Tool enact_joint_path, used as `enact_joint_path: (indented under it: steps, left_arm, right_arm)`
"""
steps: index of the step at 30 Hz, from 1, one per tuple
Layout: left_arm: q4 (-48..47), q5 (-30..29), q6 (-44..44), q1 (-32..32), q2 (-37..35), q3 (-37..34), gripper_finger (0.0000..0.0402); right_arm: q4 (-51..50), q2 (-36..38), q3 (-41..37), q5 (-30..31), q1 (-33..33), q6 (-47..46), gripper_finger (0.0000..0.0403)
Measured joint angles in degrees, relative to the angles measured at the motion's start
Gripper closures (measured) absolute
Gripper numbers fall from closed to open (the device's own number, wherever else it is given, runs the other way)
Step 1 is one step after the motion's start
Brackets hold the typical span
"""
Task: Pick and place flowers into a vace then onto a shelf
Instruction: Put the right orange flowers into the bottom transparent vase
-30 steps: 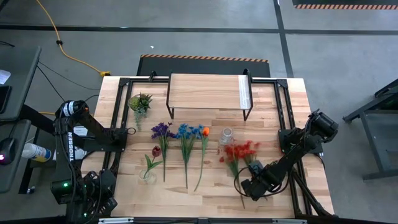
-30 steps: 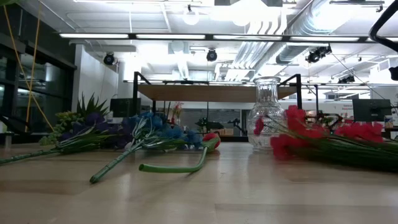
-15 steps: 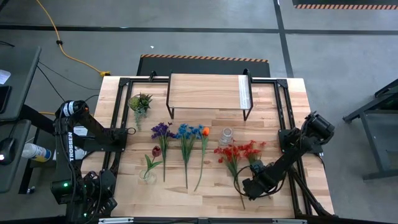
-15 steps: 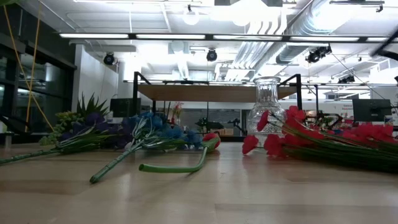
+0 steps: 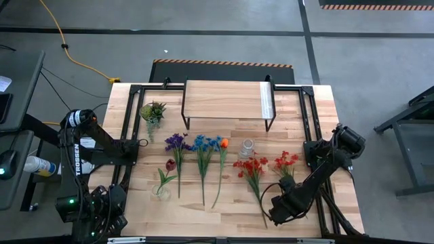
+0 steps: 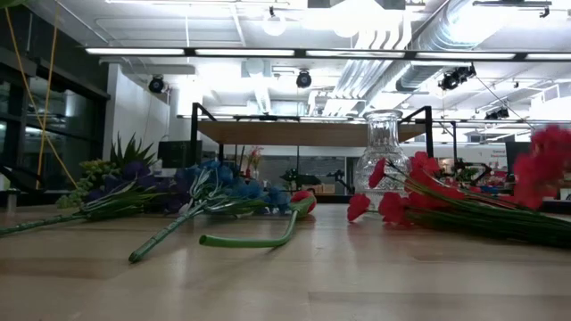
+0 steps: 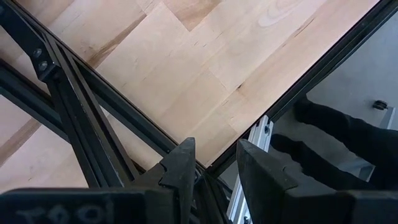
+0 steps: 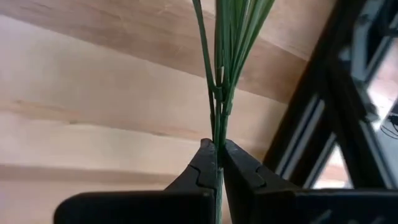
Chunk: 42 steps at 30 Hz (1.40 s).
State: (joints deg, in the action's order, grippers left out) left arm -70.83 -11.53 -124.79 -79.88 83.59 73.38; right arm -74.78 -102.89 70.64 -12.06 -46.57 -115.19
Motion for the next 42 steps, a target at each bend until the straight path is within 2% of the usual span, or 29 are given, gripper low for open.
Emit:
enact_joint_path:
  steps: [9,21,27,33,42]
  left_arm:
    - [0.0,-0.2,1.5,0.0,0.0,0.0,0.0250]
    - [0.7,-0.2,1.5,0.0,0.0,0.0,0.0250]
    - [0.9,-0.2,1.5,0.0,0.0,0.0,0.0250]
    - [1.0,-2.0,1.6,0.0,0.0,0.0,0.0250]
    - [1.0,-4.7,2.0,0.0,0.0,0.0,0.0250]
  right_arm:
    - [-15.2,0.1,15.0,6.0,0.5,2.3,0.0402]
    - [-14.9,0.4,27.2,21.3,5.3,10.6,0.0402]
    - [-10.0,0.4,32.2,31.2,8.4,17.9,0.0402]
    - [1.7,0.4,36.0,42.6,10.7,27.9,0.0402]
    - [18.7,0.5,37.4,53.4,11.4,42.0,0.0403]
